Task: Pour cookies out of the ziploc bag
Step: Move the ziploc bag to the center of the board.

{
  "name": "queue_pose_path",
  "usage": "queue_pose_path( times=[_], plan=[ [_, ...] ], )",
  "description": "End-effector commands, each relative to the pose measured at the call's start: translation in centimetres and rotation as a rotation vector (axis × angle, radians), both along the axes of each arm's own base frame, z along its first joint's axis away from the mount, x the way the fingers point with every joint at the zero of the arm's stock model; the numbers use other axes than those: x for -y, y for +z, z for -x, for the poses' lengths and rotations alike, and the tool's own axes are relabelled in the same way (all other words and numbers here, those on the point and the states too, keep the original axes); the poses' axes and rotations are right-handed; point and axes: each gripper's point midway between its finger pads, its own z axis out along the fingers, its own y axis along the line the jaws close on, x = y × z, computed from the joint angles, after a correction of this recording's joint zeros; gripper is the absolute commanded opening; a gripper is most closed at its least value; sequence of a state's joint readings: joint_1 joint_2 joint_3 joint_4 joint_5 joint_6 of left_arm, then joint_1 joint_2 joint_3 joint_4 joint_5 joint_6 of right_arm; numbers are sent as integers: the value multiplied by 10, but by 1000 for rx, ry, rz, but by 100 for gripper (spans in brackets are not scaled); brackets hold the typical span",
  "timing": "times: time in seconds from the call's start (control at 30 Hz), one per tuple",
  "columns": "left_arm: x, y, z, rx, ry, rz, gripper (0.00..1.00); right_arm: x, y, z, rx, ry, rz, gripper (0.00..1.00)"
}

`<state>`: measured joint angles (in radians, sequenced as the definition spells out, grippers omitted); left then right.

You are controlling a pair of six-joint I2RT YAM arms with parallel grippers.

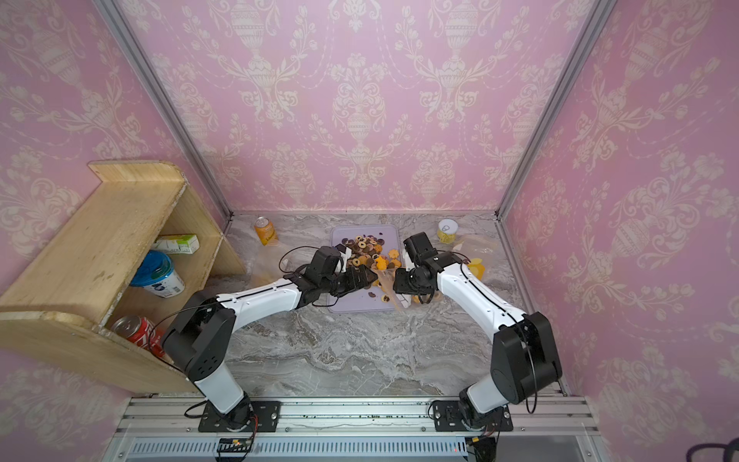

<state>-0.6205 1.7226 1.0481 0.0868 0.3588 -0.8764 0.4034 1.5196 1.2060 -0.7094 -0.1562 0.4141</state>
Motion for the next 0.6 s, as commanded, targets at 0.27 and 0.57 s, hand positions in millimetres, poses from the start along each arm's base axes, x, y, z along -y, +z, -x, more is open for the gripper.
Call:
queue_pose_path(
  times=[0.27,0.57],
  plan=[
    [-7,7,1,26,-8,-19,98,-12,-8,2,-23,94,140,46],
    [-27,9,-5,23,22,-19,98,-18,-22,-2,-45,109,176,43]
  ],
)
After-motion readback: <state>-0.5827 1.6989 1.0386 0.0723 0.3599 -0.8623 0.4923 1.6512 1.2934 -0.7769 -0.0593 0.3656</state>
